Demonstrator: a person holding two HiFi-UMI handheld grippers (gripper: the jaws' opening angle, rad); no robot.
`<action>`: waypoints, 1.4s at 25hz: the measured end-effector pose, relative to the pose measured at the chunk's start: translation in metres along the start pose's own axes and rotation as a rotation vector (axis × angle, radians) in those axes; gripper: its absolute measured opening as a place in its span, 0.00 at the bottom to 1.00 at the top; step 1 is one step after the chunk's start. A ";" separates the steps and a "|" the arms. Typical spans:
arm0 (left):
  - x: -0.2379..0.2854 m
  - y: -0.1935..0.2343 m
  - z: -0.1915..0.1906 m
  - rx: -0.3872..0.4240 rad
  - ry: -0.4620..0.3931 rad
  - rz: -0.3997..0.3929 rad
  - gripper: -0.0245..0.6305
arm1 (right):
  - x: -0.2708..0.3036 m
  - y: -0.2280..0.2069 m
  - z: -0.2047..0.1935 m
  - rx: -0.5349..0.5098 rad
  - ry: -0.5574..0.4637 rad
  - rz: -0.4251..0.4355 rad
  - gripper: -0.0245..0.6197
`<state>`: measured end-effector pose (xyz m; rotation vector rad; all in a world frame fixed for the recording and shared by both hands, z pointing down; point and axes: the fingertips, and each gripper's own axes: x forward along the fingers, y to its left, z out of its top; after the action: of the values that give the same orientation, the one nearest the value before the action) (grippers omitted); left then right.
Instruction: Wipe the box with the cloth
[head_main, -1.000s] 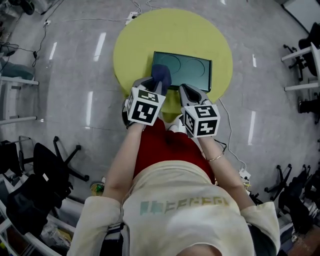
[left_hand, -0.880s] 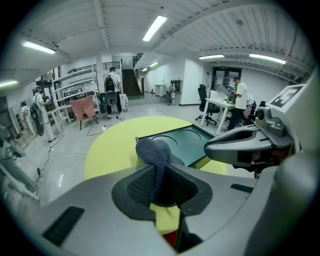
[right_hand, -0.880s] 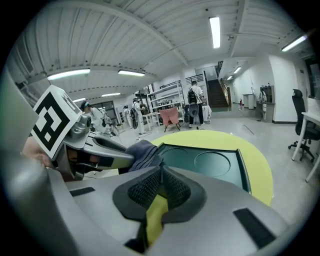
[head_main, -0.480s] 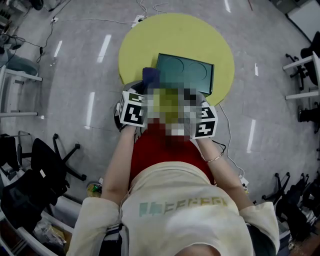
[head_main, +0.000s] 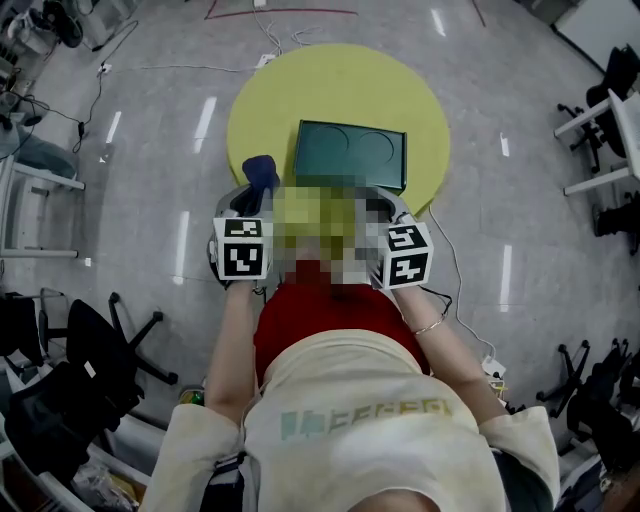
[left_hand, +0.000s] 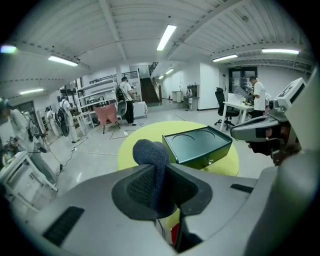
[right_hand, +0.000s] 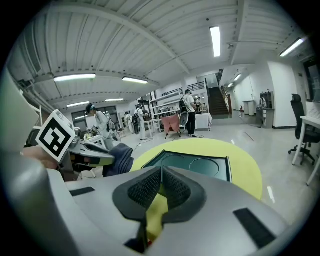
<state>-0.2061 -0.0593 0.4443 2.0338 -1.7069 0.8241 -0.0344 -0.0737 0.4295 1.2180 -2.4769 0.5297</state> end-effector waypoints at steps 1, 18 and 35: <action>-0.004 -0.002 0.001 0.003 -0.013 0.004 0.15 | -0.004 -0.001 0.002 0.002 -0.010 0.000 0.10; -0.052 -0.049 0.061 -0.023 -0.329 -0.022 0.15 | -0.053 -0.010 0.038 0.035 -0.167 0.004 0.10; -0.088 -0.069 0.081 -0.061 -0.565 -0.053 0.15 | -0.091 -0.019 0.064 0.070 -0.363 -0.007 0.10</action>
<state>-0.1315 -0.0271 0.3325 2.4062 -1.9061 0.1729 0.0257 -0.0517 0.3366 1.4608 -2.7689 0.4277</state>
